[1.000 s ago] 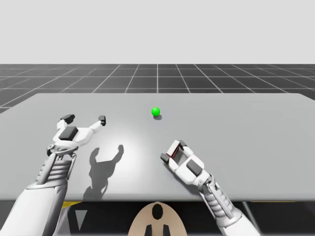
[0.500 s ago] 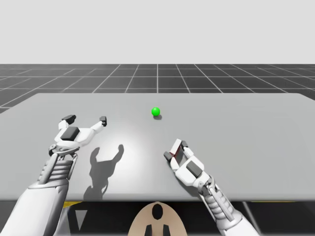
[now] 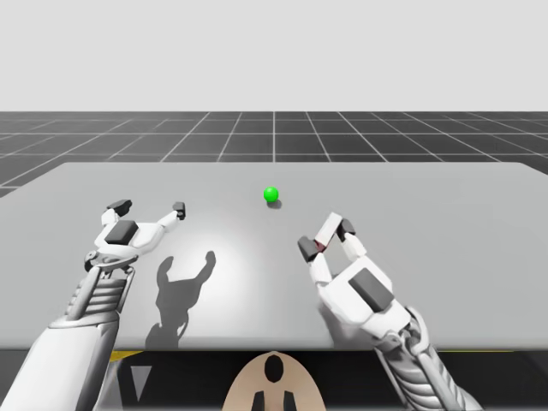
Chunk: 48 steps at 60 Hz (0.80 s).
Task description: Watch the red light. When it turns green, pick up the object.
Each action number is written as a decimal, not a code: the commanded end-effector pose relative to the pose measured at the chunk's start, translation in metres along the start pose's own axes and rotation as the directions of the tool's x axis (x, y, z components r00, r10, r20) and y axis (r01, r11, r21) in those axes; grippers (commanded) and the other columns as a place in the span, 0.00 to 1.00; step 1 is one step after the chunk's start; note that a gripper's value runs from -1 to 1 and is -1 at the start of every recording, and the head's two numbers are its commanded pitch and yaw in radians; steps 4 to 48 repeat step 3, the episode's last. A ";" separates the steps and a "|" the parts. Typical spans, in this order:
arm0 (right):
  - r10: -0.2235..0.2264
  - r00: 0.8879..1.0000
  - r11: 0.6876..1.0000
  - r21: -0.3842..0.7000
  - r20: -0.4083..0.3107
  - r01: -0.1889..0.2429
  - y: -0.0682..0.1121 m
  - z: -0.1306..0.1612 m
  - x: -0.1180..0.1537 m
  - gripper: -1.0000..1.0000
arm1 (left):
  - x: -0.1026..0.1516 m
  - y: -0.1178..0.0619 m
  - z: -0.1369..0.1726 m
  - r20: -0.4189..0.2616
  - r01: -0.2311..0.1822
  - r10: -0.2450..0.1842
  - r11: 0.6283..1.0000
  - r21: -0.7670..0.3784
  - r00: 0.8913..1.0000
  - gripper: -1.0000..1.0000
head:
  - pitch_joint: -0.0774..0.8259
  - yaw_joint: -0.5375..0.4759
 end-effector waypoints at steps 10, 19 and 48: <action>0.036 0.963 0.999 -0.043 0.268 -0.025 0.010 0.002 0.103 1.00 | 0.000 0.001 0.000 -0.001 -0.002 0.002 1.000 0.002 1.000 0.00 | 0.46 0.40; 0.036 0.963 0.999 -0.043 0.268 -0.025 0.010 0.002 0.103 1.00 | 0.000 0.001 0.000 -0.001 -0.002 0.002 1.000 0.002 1.000 0.00 | 0.46 0.40; 0.036 0.963 0.999 -0.043 0.268 -0.025 0.010 0.002 0.103 1.00 | 0.000 0.001 0.000 -0.001 -0.002 0.002 1.000 0.002 1.000 0.00 | 0.46 0.40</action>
